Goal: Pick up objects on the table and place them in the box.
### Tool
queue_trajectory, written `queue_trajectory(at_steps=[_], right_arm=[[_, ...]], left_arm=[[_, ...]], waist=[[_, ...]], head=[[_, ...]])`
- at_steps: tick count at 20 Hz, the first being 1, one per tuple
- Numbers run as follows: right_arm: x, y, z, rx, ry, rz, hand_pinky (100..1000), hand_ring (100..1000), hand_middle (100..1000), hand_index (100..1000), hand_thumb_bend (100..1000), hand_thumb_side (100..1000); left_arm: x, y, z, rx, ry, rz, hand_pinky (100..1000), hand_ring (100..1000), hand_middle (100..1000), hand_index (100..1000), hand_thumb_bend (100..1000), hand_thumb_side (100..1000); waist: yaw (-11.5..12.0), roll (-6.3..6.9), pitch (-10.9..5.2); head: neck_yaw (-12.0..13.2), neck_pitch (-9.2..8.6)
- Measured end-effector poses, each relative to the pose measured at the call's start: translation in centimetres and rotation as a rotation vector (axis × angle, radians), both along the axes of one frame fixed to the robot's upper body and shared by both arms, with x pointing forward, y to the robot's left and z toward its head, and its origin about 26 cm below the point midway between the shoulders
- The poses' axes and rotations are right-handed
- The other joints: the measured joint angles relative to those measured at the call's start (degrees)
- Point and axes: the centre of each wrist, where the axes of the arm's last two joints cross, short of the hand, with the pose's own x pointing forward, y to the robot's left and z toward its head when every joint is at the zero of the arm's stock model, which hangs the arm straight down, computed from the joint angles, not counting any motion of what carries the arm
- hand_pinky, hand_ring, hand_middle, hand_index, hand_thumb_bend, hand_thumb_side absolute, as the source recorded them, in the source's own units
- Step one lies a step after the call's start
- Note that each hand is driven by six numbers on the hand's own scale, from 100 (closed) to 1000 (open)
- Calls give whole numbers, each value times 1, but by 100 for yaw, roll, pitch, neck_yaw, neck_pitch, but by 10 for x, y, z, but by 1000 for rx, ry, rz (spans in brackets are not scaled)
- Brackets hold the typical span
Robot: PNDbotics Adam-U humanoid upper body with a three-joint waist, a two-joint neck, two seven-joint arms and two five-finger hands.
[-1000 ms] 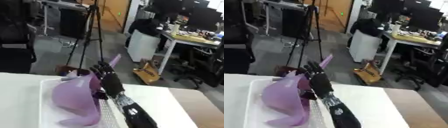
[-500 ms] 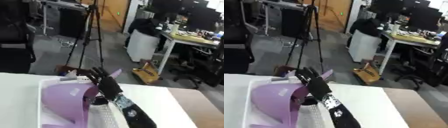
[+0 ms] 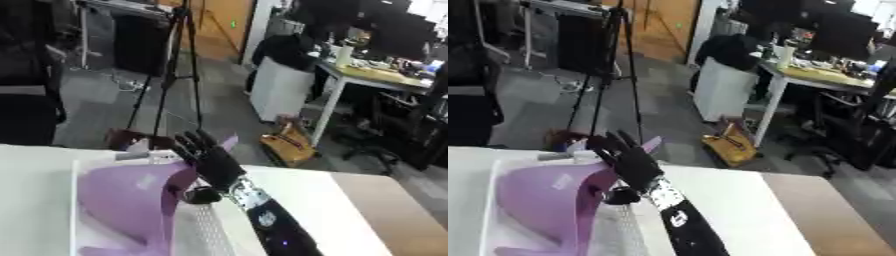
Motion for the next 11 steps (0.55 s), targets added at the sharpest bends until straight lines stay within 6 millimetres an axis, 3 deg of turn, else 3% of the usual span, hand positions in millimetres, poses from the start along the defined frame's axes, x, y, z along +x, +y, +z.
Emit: queue_trajectory(at_steps=[3, 11], right_arm=[[-4, -2, 27, -47, 11, -14, 1000, 1000, 1000, 1000, 487, 1000], [-35, 5, 109, -7, 15, 8, 1000, 1000, 1000, 1000, 460, 1000]], left_arm=[[0, 1, 0, -3, -2, 5, 699, 772, 790, 773, 198, 819], [1, 5, 1, -5, -6, 13, 701, 778, 791, 779, 203, 815]], waist=[[-34, 22, -1], [-238, 90, -31]], head=[[-2, 26], [30, 46]])
